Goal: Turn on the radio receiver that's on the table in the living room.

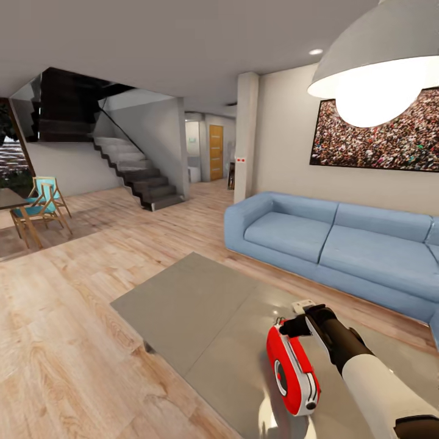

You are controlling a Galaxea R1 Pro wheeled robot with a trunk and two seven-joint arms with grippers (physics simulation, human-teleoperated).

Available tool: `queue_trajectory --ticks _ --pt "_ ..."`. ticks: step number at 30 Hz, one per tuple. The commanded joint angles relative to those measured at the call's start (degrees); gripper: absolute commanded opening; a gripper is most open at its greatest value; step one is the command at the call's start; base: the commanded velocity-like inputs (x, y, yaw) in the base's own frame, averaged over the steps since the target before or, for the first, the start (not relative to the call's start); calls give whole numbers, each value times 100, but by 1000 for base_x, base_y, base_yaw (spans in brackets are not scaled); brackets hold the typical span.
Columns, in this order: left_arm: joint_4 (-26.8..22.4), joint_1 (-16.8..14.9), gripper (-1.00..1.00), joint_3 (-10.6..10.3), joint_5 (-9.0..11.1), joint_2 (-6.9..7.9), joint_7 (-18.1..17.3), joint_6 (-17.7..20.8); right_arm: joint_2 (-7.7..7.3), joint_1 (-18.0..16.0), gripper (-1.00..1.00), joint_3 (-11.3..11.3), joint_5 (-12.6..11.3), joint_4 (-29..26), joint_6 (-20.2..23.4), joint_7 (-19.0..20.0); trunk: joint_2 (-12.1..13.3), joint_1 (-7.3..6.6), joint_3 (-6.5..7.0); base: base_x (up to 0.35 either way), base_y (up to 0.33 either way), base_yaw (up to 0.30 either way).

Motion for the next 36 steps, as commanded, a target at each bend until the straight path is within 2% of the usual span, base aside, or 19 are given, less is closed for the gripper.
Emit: queue_trajectory --ticks 1,9,36 --pt "-1 0 100 0 0 0 2 0 0 0 100 0 -1 0 0 0 0 0 0 121 -223 0" --pt "-1 0 100 -1 0 8 3 0 -1 0 100 -1 -7 16 -2 5 0 0 0 43 -79 0" --pt "-4 0 100 -20 2 -6 -5 0 0 0 100 -33 -38 486 -158 21 0 0 0 1 -2 0"
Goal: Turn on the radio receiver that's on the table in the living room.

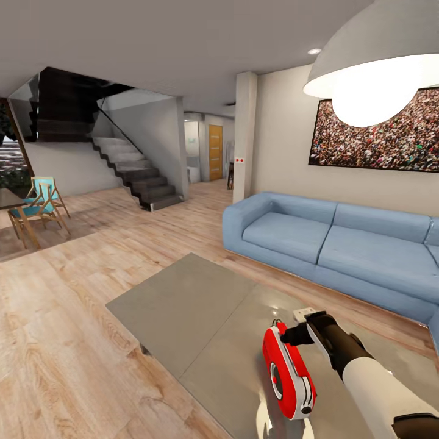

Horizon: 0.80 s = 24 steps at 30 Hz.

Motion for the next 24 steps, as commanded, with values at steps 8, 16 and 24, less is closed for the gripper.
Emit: queue_trajectory --ticks 8,16,24 --pt "-51 0 100 -6 43 -6 -13 -1 -17 0 100 -11 -3 43 -5 4 0 0 0 0 0 0" --pt "-63 0 100 -18 11 -51 -9 -5 -12 0 100 -7 -10 109 -10 4 0 0 0 0 0 0" --pt "-62 0 100 -22 47 -39 -60 13 -2 0 100 -11 -17 370 -9 12 0 0 0 0 0 0"
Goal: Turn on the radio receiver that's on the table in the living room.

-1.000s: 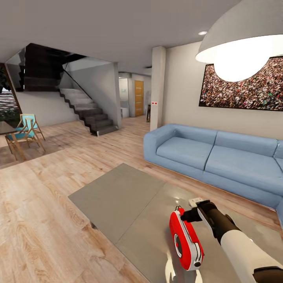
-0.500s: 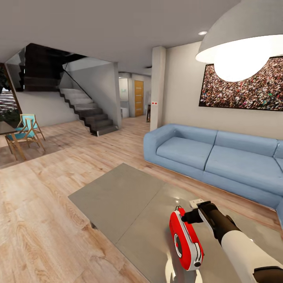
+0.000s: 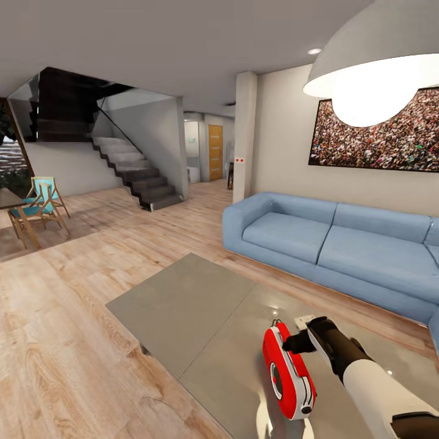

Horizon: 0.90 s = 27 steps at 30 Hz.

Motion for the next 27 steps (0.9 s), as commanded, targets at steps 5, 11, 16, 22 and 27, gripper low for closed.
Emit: queue_trajectory --ticks 5,11,16,22,27 --pt "0 0 100 1 3 -2 0 11 1 0 100 -1 5 287 -259 0 0 0 0 0 0 0" --pt "0 0 100 0 3 1 6 12 7 0 100 7 5 495 -457 -2 0 0 0 0 0 0" --pt "0 0 100 0 4 -5 8 8 9 0 100 8 5 541 -472 -6 0 0 0 0 0 0" --pt "0 0 100 0 4 -8 11 5 12 0 100 8 5 647 -488 -5 0 0 0 0 0 0" --pt "0 0 100 4 2 -8 18 5 16 0 100 7 8 735 -491 -3 0 0 0 0 0 0"
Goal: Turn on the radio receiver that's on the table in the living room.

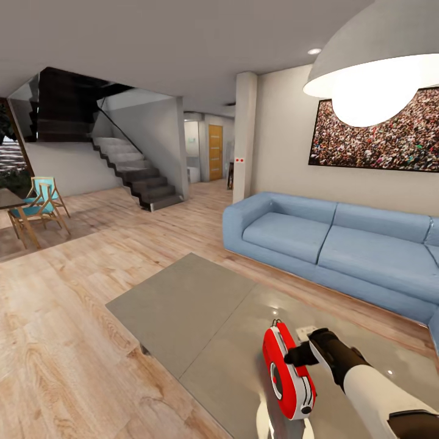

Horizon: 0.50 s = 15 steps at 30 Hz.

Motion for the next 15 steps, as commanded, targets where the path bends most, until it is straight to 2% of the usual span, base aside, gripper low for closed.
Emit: queue_trajectory --ticks 1,15 --pt "0 0 100 -2 -1 0 1 0 1 0 100 0 2 27 -1 -2 0 0 0 0 0 0" --pt "0 0 100 -3 -1 -4 11 -2 11 0 100 4 5 158 -2 -2 0 0 0 0 0 0"
